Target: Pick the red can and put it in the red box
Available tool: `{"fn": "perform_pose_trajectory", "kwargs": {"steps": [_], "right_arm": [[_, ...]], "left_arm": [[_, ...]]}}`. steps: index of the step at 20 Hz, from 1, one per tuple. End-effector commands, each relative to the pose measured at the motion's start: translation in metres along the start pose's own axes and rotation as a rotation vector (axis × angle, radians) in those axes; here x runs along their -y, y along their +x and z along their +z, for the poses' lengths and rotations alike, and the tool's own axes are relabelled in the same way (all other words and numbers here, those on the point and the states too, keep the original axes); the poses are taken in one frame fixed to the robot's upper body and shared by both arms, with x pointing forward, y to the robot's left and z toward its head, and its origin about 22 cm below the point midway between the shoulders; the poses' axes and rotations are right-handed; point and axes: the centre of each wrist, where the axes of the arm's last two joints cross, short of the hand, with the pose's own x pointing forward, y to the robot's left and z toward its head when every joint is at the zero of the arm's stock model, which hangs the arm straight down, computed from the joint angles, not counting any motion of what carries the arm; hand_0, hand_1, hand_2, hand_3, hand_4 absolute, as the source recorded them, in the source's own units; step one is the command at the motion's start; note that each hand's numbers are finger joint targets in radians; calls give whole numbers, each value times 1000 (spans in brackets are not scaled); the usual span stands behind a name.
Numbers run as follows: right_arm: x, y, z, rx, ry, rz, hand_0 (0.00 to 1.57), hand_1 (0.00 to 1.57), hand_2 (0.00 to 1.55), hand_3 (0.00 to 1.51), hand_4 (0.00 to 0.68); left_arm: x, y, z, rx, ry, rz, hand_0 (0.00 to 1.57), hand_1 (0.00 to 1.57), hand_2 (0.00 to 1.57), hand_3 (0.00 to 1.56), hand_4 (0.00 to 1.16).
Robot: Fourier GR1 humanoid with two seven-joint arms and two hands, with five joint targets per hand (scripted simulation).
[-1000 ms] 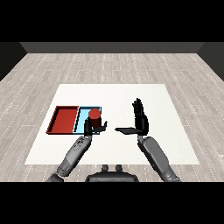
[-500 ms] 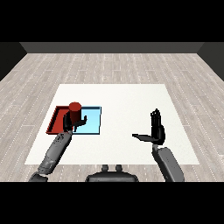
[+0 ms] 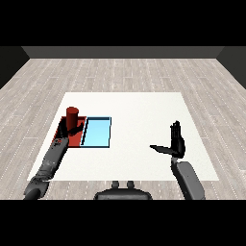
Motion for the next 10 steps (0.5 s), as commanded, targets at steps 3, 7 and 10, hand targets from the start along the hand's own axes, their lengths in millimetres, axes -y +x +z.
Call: {"fn": "perform_pose_trajectory", "kwargs": {"steps": [3, 7, 10], "right_arm": [[5, -23, -7, -30, 2, 23, 0, 0, 0, 0, 0], [0, -18, -16, -39, -20, -29, 0, 0, 0, 0, 0], [2, -27, -15, -36, -28, -28, 0, 0, 0, 0, 0]], "left_arm": [[9, -18, -15, -116, 4, -74, 1571, 1571, 1571, 1503, 1051], [20, -34, -4, -285, -5, -177, 1363, 1363, 1247, 1285, 948], [11, -45, -2, -374, -22, -252, 650, 650, 700, 0, 644]]}}
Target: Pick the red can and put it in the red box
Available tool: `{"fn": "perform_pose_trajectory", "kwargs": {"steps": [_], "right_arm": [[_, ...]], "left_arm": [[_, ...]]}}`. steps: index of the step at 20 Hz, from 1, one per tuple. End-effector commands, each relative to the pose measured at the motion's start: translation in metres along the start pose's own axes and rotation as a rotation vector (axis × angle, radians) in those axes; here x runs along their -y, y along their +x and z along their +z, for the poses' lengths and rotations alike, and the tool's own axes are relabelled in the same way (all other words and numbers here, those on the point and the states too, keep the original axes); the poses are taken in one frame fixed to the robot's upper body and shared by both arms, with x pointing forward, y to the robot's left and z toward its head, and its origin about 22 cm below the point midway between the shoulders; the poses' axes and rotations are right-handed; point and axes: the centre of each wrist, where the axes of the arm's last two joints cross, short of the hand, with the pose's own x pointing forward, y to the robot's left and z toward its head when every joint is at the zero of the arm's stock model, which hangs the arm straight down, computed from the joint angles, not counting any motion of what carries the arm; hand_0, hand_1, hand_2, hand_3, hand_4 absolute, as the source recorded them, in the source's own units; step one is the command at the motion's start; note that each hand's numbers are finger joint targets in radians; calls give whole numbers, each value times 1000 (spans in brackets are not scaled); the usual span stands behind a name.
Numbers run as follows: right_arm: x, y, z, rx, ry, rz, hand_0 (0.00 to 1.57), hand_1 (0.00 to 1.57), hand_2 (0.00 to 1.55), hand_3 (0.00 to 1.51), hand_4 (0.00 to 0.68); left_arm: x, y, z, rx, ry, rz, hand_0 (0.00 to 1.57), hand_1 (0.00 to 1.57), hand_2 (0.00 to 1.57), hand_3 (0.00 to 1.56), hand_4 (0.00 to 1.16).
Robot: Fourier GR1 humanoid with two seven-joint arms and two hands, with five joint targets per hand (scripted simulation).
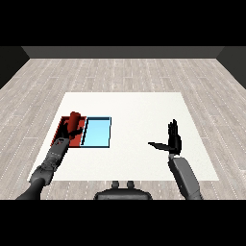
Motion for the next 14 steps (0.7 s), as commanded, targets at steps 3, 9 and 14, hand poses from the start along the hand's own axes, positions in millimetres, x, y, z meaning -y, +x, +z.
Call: {"fn": "perform_pose_trajectory", "kwargs": {"steps": [3, 9, 14], "right_arm": [[-2, -24, 7, -18, -1, 10, 0, 0, 0, 0, 0], [-10, -16, -17, -4, 6, -12, 0, 0, 0, 0, 0], [6, -1, -16, 30, -21, -28, 0, 0, 0, 0, 0]], "left_arm": [[3, -31, 9, -202, -18, -68, 828, 828, 805, 494, 795], [-23, -41, 2, -335, -18, 9, 1493, 1493, 1342, 0, 654], [-19, -57, 11, -330, -54, -18, 0, 0, 0, 0, 0]]}}
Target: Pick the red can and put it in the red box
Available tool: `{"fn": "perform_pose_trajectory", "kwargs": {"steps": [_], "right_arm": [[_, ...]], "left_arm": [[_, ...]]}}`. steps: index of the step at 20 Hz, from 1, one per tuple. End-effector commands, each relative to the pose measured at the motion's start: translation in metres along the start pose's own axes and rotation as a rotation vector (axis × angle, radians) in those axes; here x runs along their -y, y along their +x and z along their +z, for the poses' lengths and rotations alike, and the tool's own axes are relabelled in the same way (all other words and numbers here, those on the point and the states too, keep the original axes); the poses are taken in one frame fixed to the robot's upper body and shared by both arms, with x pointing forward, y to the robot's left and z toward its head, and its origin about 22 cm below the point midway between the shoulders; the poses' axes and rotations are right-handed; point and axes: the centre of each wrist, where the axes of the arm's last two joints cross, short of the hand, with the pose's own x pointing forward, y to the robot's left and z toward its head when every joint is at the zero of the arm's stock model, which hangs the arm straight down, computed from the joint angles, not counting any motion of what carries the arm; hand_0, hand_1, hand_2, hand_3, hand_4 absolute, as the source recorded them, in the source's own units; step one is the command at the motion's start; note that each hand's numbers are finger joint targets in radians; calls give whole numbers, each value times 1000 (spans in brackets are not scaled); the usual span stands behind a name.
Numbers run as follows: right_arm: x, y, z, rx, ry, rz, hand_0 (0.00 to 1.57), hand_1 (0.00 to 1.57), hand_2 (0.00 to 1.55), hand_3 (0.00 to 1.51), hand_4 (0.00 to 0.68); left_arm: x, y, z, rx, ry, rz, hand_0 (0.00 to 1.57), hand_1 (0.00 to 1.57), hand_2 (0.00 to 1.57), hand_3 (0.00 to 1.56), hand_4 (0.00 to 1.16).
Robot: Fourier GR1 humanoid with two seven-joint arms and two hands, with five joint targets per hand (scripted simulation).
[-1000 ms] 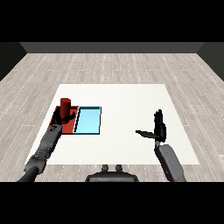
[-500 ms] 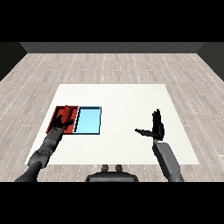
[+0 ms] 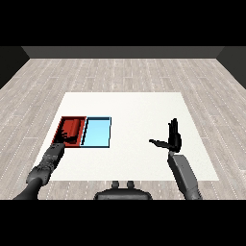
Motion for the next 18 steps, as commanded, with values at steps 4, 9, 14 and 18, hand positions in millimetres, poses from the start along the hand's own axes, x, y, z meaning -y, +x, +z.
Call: {"fn": "perform_pose_trajectory", "kwargs": {"steps": [4, 9, 14, 18], "right_arm": [[1, 2, 4, 11, 17, -26, 0, 0, 0, 0, 0], [-11, 5, -10, 16, 19, -47, 0, 0, 0, 0, 0], [-10, 14, -2, 64, 72, -74, 0, 0, 0, 0, 0], [-28, 1, 9, 70, 131, -81, 0, 0, 0, 0, 0]], "left_arm": [[1, 7, 0, 28, 6, -36, 0, 0, 0, 0, 0], [-3, 22, -1, 283, -11, 189, 0, 0, 0, 0, 0], [-8, 62, 1, 542, -97, 399, 670, 670, 381, 0, 0], [4, 51, 11, 691, -182, 490, 0, 0, 0, 0, 0]]}}
